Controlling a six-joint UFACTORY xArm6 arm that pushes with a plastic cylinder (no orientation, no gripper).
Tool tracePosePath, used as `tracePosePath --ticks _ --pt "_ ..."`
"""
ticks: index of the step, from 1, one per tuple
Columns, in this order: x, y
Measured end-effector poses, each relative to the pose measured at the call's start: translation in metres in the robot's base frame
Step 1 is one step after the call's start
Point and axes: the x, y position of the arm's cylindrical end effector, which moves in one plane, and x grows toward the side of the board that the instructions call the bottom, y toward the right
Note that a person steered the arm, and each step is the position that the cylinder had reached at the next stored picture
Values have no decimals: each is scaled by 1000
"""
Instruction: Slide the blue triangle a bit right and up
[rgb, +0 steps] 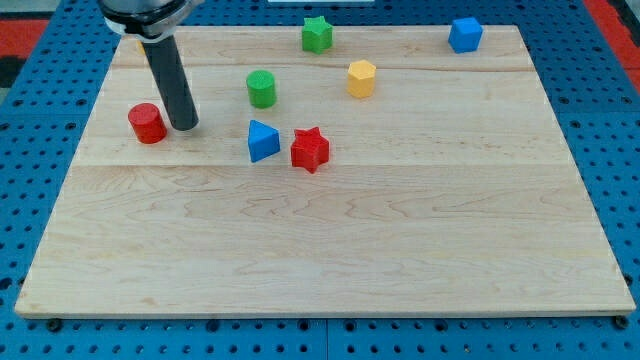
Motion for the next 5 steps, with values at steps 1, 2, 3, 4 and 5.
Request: tracePosePath --ticks 1,2,3,4,5 --pt "-1 -16" --pt "-1 -27" --pt "-1 -35" --pt "-1 -37" --pt "-1 -25"
